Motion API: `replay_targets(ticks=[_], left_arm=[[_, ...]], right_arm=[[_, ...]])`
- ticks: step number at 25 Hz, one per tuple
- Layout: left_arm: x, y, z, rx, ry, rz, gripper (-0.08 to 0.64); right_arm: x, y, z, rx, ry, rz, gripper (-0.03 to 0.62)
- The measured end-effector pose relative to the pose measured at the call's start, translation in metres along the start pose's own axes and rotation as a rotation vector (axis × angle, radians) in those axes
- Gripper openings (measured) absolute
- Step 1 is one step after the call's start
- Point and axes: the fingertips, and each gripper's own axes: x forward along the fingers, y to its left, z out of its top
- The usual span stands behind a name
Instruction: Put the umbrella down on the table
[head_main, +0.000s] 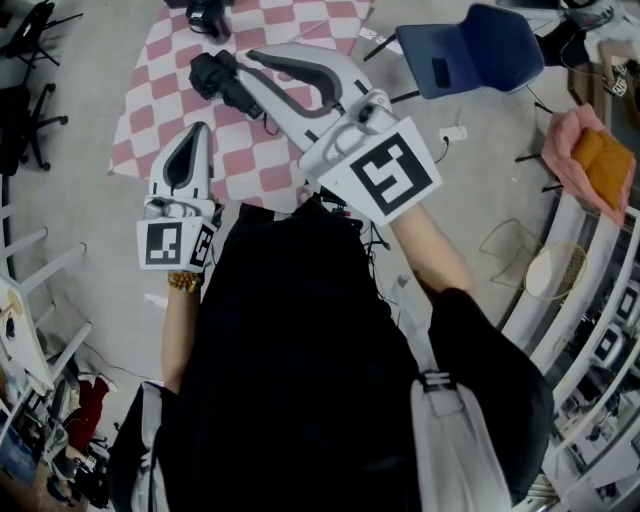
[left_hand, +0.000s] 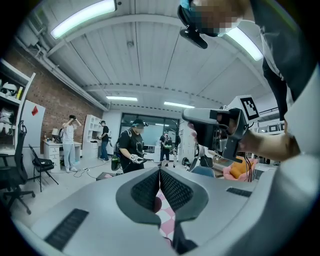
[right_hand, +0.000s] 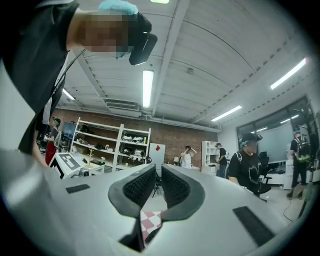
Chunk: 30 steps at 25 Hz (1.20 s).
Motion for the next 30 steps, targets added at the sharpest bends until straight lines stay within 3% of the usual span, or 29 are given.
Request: replay_targets(ticks=[14,30], left_arm=[[-0.004,-0.002,0.008,0.053,-0.039,0.011,0.015],[-0.003,-0.006,0.003,0.075,-0.082,-0.012,0.015]], right_arm=[[-0.021,0.016,-0.030,-0.028,0.015,-0.038,0.029],[-0.025,0.004,-0.080,-0.028,0.049,-0.066,0.026]])
